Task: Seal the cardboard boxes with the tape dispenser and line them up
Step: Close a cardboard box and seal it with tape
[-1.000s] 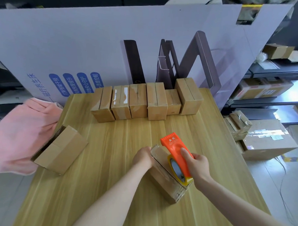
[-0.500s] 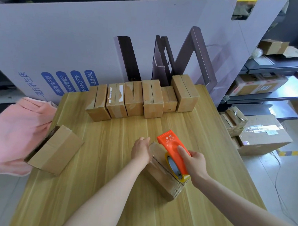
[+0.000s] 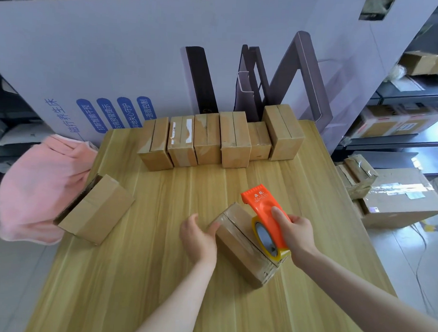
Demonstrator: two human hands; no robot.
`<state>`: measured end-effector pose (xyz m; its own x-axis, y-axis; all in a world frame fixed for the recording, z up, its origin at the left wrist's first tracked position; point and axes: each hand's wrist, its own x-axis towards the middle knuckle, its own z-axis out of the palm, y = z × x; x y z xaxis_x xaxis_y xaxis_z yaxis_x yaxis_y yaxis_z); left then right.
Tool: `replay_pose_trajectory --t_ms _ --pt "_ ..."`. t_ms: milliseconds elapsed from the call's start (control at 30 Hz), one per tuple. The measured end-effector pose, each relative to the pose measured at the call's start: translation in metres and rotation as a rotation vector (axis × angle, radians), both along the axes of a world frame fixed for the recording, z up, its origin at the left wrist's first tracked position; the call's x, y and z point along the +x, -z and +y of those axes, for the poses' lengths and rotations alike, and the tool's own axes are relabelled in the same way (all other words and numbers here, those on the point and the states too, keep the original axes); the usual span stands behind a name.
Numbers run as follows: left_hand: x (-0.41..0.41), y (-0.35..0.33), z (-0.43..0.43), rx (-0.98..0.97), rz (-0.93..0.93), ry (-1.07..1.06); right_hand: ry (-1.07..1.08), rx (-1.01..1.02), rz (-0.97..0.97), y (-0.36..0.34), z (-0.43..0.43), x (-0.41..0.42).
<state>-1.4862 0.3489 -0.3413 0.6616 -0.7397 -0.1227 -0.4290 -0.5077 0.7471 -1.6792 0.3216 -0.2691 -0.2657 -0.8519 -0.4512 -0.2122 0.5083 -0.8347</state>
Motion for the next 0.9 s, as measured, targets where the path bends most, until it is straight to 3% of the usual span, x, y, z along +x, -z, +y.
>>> replay_pose_trajectory --t_ms 67,167,600,767,900 --pt "-0.006 0.001 0.007 0.013 0.194 -0.191 -0.001 0.002 0.002 -0.002 0.000 0.000" --pt "-0.012 -0.002 0.005 -0.010 0.349 -0.234 -0.014 0.007 0.003 -0.001 0.001 0.002" --pt "0.002 -0.019 -0.011 0.182 0.068 0.216 -0.022 0.015 0.017 -0.005 0.001 0.005" --pt "-0.010 -0.039 -0.021 0.080 -0.320 0.662 0.007 -0.024 0.018 -0.030 -0.005 -0.010" --pt "-0.028 -0.045 -0.035 0.133 -0.447 1.156 0.061 -0.088 0.041 -0.060 -0.015 -0.026"
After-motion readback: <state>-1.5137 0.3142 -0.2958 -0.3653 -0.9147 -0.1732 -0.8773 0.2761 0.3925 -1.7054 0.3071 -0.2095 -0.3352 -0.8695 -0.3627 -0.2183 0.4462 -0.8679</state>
